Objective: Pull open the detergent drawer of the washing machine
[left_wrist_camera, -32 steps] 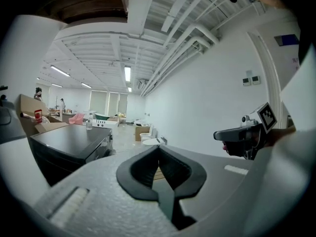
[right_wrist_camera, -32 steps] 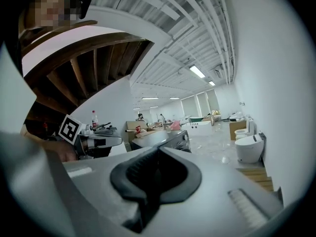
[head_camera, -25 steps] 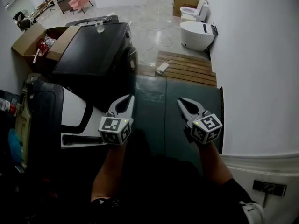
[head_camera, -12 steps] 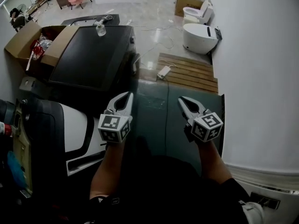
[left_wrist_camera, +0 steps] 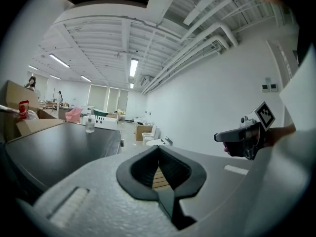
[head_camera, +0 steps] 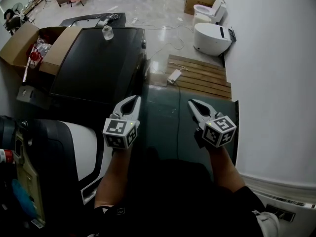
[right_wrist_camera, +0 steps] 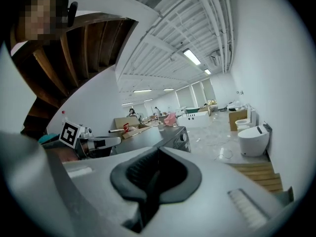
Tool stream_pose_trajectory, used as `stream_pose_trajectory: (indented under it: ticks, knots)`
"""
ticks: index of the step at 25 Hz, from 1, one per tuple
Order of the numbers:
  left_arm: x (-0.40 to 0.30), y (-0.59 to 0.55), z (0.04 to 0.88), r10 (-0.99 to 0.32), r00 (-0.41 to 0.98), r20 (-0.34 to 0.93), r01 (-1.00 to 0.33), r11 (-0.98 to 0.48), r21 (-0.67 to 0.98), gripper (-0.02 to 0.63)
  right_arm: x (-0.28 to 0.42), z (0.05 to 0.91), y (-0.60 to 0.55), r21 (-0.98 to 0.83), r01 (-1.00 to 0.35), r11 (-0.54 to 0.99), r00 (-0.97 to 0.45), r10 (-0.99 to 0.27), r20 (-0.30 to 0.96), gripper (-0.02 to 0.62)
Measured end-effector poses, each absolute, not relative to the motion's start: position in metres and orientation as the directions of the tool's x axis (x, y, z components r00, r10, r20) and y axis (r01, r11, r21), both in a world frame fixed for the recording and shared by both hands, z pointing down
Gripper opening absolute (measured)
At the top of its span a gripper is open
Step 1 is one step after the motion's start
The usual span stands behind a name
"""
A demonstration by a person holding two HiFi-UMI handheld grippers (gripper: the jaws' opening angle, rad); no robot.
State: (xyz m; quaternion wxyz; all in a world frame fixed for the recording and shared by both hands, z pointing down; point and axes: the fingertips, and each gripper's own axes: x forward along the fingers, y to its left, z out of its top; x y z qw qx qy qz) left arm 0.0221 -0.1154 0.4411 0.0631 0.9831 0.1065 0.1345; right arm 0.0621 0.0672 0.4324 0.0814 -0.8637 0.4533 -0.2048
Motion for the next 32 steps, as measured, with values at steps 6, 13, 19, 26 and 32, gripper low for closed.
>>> stream_pose_trajectory:
  ticks: [6, 13, 19, 26, 32]
  knots:
    - [0.041, -0.136, 0.446, 0.241, 0.936, 0.258, 0.205, -0.966, 0.159, 0.011, 0.077, 0.443, 0.049, -0.283, -0.764, -0.580, 0.504, -0.810, 0.301, 0.003]
    - [0.052, -0.150, 0.445, 0.240, 0.936, 0.258, 0.200, -0.965, 0.173, 0.011, 0.092, 0.444, 0.034, -0.273, -0.766, -0.582, 0.499, -0.806, 0.318, 0.003]
    - [0.066, -0.164, 0.454, 0.224, 0.937, 0.270, 0.181, -0.968, 0.174, 0.011, 0.111, 0.452, 0.014, -0.275, -0.792, -0.546, 0.456, -0.827, 0.329, 0.003]
    - [0.117, -0.181, 0.461, 0.173, 0.940, 0.293, 0.129, -0.978, 0.165, 0.011, 0.168, 0.465, -0.010, -0.294, -0.824, -0.485, 0.386, -0.859, 0.335, 0.003]
    - [0.184, -0.183, 0.464, 0.125, 0.942, 0.312, 0.075, -0.983, 0.167, 0.011, 0.239, 0.469, -0.014, -0.308, -0.844, -0.438, 0.328, -0.878, 0.350, 0.003]
